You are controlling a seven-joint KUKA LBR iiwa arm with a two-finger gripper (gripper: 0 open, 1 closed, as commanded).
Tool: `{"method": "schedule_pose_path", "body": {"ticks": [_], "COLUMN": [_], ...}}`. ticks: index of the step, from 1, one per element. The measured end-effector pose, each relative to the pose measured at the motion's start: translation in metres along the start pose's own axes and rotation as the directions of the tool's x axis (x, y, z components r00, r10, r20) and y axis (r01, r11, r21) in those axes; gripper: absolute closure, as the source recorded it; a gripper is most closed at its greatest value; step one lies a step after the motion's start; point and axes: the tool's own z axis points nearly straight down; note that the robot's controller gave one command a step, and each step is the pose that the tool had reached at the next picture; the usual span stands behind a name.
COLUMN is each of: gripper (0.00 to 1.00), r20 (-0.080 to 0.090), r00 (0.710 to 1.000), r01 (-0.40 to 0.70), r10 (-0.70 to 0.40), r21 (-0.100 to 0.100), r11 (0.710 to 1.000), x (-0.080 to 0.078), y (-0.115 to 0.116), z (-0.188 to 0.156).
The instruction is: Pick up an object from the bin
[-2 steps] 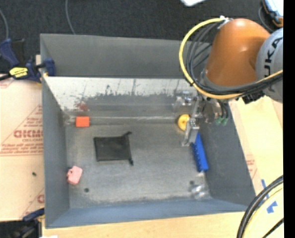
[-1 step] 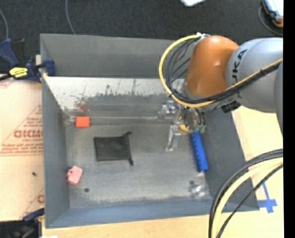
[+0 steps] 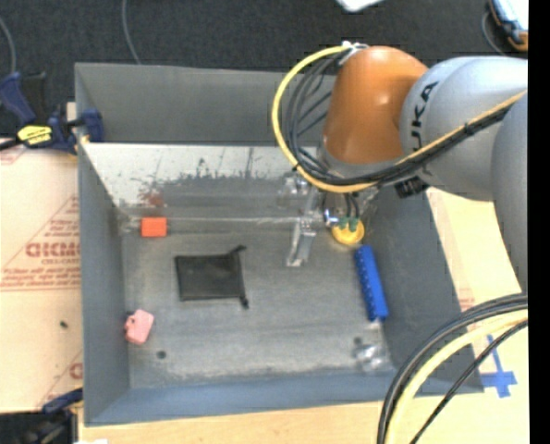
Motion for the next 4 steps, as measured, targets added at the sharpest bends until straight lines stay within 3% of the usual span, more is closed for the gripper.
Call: {"method": "schedule_pose_path", "body": {"ticks": [1,2,3,4], "gripper": [0.00,0.00,1.00,1.00], "r20": [-0.017,0.001,-0.016,-0.016], "r00": [0.990,0.999,0.997,0.997], "r01": [-0.141,0.034,-0.073,-0.071], "r10": [0.141,-0.034,0.073,0.071], "r21": [0.002,-0.002,0.000,0.001], "r11": [0.990,0.999,0.997,0.997], "x": [0.000,0.007,0.028,0.028], "y": [0.031,0.093,0.098,0.098], "z": [0.078,0.080,0.100,0.100]}}
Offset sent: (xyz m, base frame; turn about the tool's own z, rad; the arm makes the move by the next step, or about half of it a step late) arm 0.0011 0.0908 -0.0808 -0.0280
